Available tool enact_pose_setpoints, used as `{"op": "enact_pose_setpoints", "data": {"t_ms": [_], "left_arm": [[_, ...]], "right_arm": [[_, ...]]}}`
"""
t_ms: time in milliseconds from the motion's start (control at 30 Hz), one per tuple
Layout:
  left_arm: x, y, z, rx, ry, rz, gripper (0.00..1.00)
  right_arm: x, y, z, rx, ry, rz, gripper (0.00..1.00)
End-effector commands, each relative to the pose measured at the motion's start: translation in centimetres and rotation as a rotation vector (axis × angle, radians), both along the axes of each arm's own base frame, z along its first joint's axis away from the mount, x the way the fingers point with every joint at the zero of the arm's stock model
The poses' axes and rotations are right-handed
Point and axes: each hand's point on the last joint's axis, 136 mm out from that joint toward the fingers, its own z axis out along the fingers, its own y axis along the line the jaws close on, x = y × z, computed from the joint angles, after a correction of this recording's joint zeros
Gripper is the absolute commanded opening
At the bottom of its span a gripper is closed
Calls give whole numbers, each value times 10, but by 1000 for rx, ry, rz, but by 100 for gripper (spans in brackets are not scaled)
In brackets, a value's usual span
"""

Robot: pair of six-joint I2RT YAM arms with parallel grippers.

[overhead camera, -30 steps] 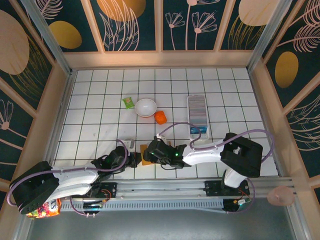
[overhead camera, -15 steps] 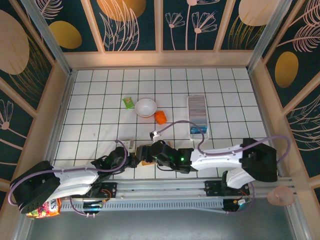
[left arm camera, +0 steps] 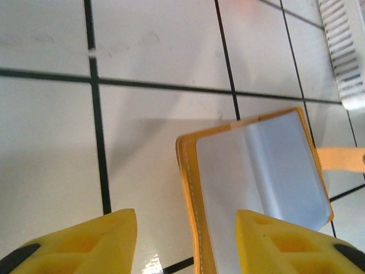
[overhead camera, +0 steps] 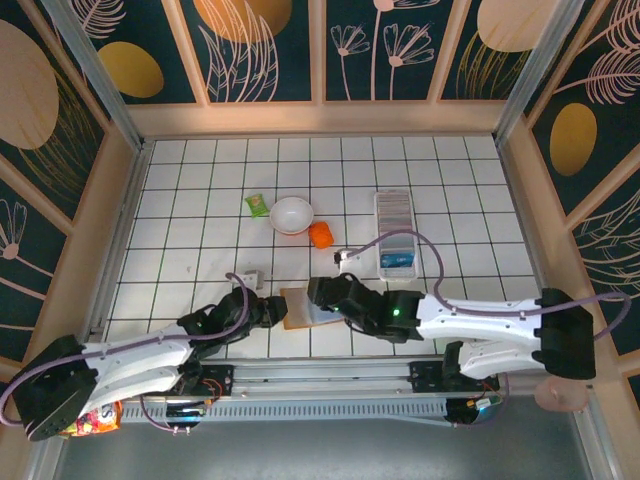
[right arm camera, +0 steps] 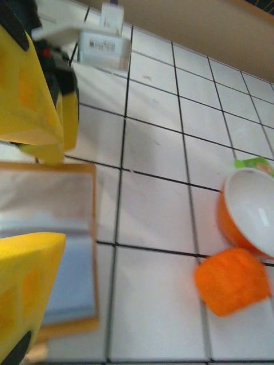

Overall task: Put the credit cards into the card holder
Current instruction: Flip over the card slot in the card holder, then pick up the credit card from the storage box.

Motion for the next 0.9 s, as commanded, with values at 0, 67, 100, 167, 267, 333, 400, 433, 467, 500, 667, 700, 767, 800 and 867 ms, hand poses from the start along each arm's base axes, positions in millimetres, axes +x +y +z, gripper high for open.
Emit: {"op": "enact_pose_setpoints", "data": {"t_ms": [0,67,100,167,267,333,400,433,467,500,667,700,767,800,867], "left_arm": [[3,31,-4,126,17,114,55],[9,40,9,138,6,182,63],[10,41,15,128,-4,197,66],[15,36,36,70,-37,205,72],[17,23,65,-30,-92,167,71],[17,18,77,-62,-115,145,83],[17,14,85,-87,-128,123,85],[16,12,88,-102,-134,112,84],[15,8,91,-123,-140,97,82],[14,5,93,-140,-145,78,81],[8,-5,92,-198,-151,23,69],[8,-5,91,-195,-148,23,68],[7,-4,87,-186,-145,20,67],[7,-3,85,-183,-144,21,67],[6,-1,79,-171,-145,22,67]], "right_arm": [[25,-23,48,-131,-212,24,46],[33,-28,78,-149,-331,98,48],[32,-27,92,-155,-404,163,49],[28,-28,122,-221,-609,278,52],[9,-23,146,-416,-956,492,71],[-1,-19,145,-610,-1135,631,76],[0,-23,137,-809,-1211,747,80],[8,-30,130,-884,-1189,786,81],[16,-40,129,-916,-1149,806,80],[24,-48,130,-919,-1124,817,79],[66,-90,96,-1129,-1043,837,79],[74,-100,81,-1191,-995,873,79],[86,-127,47,-1253,-842,950,77],[90,-137,38,-1256,-788,957,76],[100,-160,16,-1287,-691,978,66]]}}
